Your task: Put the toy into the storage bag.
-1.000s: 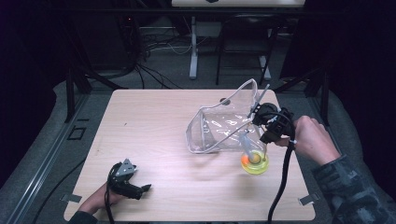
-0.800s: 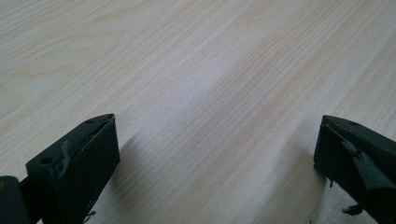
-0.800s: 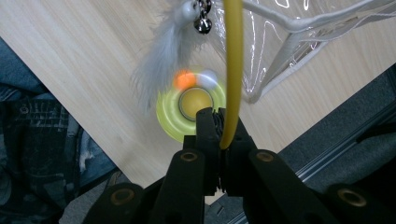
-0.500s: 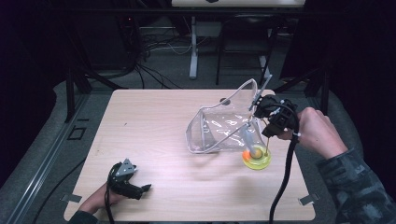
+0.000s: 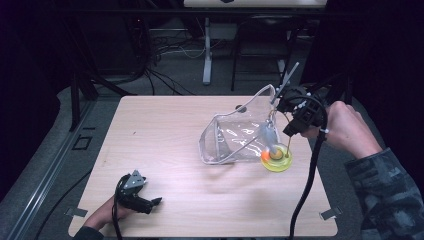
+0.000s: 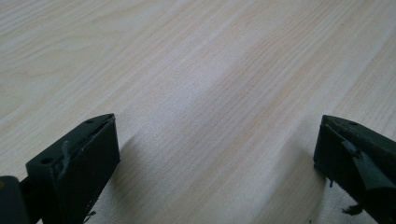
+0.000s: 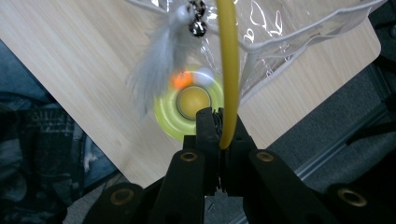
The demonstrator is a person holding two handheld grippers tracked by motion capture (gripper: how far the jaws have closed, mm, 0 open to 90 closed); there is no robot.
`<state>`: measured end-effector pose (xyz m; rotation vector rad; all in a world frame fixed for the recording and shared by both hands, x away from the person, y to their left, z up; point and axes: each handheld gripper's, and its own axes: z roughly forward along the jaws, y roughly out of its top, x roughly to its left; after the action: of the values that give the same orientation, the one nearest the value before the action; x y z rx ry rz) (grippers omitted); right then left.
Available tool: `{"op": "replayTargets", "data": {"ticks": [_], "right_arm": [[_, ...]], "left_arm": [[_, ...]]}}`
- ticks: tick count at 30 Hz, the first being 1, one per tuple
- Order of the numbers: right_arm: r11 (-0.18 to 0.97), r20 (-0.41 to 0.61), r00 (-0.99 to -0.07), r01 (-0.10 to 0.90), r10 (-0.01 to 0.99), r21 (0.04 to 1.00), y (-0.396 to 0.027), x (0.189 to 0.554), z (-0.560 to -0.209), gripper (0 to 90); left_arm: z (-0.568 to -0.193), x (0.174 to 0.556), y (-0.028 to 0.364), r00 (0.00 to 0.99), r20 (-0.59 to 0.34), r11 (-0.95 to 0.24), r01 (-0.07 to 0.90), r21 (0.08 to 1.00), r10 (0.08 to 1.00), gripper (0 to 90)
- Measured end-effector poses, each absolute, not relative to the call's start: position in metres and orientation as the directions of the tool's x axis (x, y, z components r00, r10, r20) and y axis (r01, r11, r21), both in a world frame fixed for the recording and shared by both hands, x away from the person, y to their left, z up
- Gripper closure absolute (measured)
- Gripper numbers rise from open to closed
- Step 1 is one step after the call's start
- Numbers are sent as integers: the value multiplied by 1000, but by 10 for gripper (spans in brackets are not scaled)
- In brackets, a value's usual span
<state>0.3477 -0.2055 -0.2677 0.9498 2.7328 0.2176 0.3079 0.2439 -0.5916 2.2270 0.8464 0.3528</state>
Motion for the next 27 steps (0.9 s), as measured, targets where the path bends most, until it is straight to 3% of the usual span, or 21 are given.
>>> {"op": "replayTargets", "data": {"ticks": [27], "right_arm": [[775,-181,-757,586,627,235,-209,350,-243,879]], "left_arm": [[-592,308,244,747,0,-527,469,709,665,2]]}}
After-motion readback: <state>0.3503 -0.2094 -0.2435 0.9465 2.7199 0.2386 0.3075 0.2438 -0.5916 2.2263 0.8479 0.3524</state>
